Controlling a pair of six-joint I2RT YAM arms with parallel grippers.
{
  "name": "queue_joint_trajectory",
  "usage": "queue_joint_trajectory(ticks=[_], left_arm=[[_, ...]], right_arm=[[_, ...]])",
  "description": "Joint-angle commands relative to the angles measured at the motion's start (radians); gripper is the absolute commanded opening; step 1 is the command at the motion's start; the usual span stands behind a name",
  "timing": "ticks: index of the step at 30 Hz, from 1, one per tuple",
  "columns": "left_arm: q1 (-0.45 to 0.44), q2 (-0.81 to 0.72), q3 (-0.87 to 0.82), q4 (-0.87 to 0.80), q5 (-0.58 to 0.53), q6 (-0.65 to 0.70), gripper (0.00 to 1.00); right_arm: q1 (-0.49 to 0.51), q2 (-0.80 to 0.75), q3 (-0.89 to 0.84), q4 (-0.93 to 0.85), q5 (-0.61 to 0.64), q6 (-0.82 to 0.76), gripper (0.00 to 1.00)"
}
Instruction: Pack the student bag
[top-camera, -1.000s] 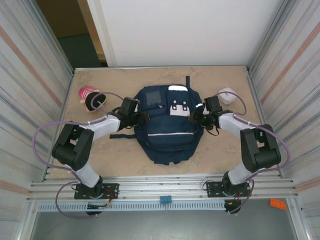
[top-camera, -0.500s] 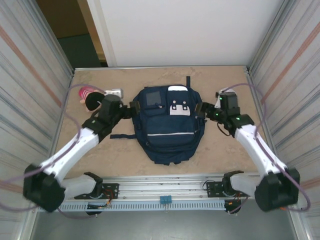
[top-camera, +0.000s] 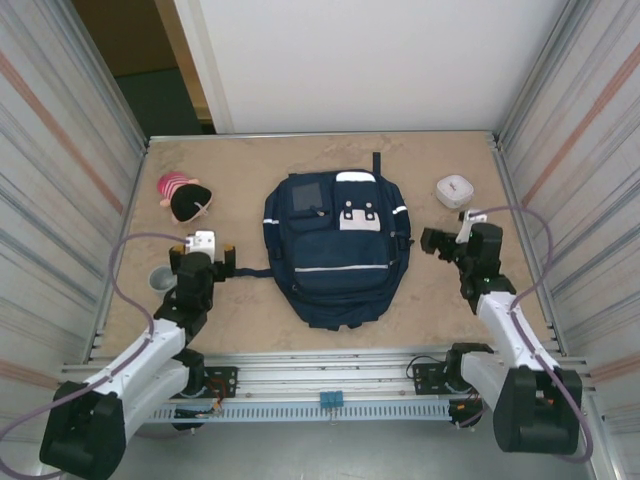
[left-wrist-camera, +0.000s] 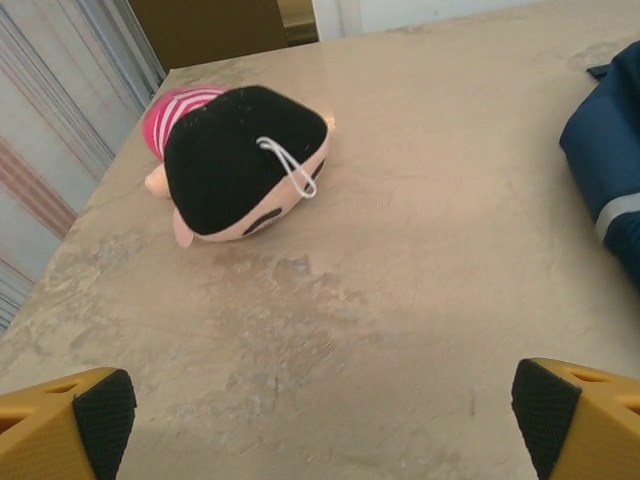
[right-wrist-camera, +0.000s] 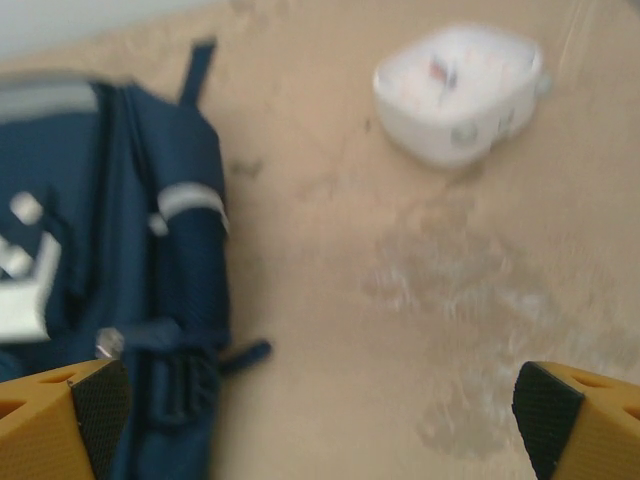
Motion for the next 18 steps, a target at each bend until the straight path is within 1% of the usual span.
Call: queue_joint_trajectory(ticks=[1,4,6,9,10,11,12,13,14,15,16,17,18], left_arm=[[0.037,0.035,-0.064,0.260,0.067,0.061,0.99],[0.073,0.117,-0.078,0.372,0.132,0.070,0.99],[0.089,0.208,-0.082,0.501,0.177,0.090,0.99],[0.095,0.407,-0.052,0.713,0.195,0.122,0.99],[0.097,0.482,-0.028,0.757,0.211,0.157,0.99],[0.103,0.554,0.001,0.789,0.209,0.163,0.99],[0.109,0.620,0.025,0.796,0.188,0.149,0.99],[0.144,0.678,0.028,0.874,0.219,0.149,0.99],[0.188,0.673,0.024,0.824,0.271,0.083,0.99],[0.221,0.665,0.040,0.785,0.277,0.038,0.99],[0.259,0.658,0.082,0.685,0.279,-0.016,0.99],[0.293,0.654,0.146,0.555,0.309,-0.050,0.99],[0.271,0.667,0.176,0.519,0.303,-0.029,0.99]], right_arm=[[-0.017,0.076,-0.050,0.295,-0.055,-0.093,0.99],[-0.024,0.179,-0.077,0.409,-0.070,-0.107,0.99],[-0.020,0.263,-0.096,0.525,-0.068,-0.120,0.99],[-0.019,0.358,-0.058,0.595,-0.078,-0.153,0.99],[-0.030,0.388,-0.045,0.614,-0.094,-0.128,0.99],[-0.033,0.444,-0.044,0.679,-0.121,-0.127,0.99],[-0.031,0.483,-0.041,0.694,-0.140,-0.140,0.99],[-0.023,0.542,-0.052,0.765,-0.139,-0.149,0.99],[-0.022,0.598,-0.060,0.866,-0.123,-0.133,0.99],[-0.035,0.585,-0.041,0.806,-0.114,-0.116,0.99],[-0.046,0.557,0.001,0.678,-0.088,-0.096,0.99],[-0.026,0.576,0.001,0.712,-0.016,-0.086,0.99],[-0.017,0.575,0.002,0.705,0.021,-0.083,0.99]])
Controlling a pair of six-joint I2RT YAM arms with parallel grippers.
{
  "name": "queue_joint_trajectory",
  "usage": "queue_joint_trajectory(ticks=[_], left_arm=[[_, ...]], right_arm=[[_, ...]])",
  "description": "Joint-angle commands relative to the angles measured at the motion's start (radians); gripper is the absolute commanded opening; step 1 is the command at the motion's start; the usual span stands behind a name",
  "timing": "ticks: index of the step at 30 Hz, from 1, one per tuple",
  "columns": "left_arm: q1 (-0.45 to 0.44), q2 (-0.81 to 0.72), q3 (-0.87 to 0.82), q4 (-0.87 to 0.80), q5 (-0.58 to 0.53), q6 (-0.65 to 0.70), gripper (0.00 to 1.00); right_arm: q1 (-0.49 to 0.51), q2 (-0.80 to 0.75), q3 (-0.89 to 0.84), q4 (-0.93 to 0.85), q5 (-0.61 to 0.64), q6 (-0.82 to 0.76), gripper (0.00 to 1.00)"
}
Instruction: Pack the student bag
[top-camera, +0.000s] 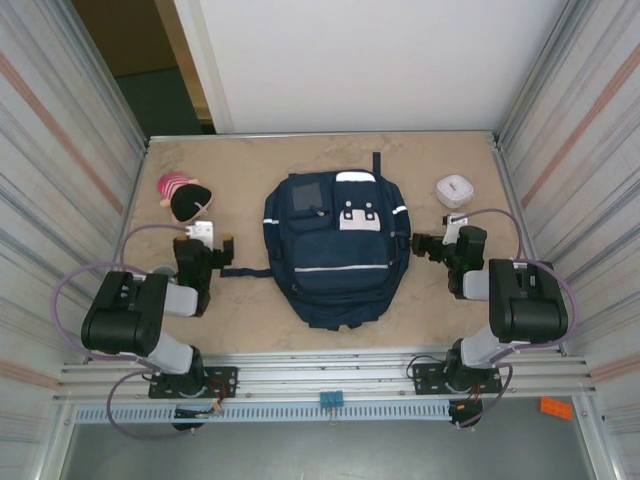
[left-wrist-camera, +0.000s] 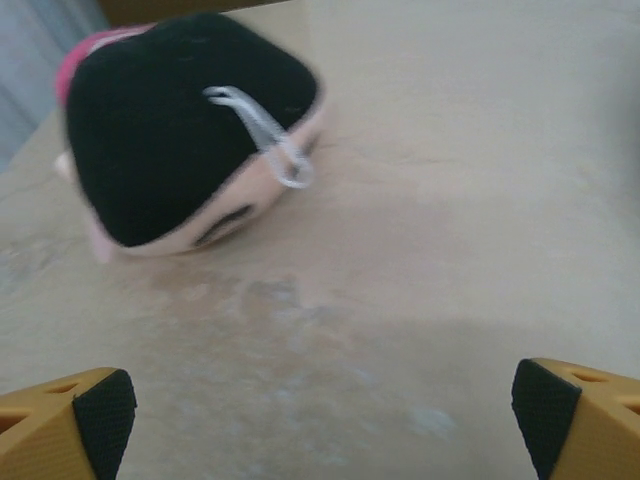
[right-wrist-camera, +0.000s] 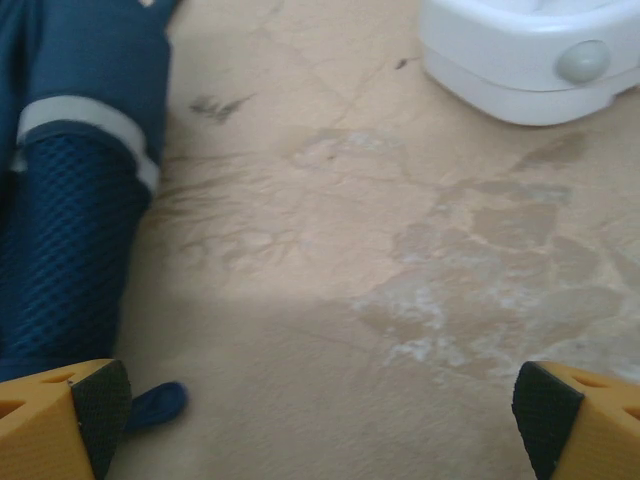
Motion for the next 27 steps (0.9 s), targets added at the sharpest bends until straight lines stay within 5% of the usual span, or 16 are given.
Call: queue_joint_trajectory(ticks=[1,27], left_arm=[[0.001,0.016,0.105,-0.058,0.014,-0.038,0.99],[0.004,0.002,0.106,-0.079,0.028,-0.044,0.99]], right_arm=[[0.010,-0.011,0.051,0.033,0.094,0.019,0.99],[0.020,-0.004,0.045,0.056,0.125,0.018,0.99]])
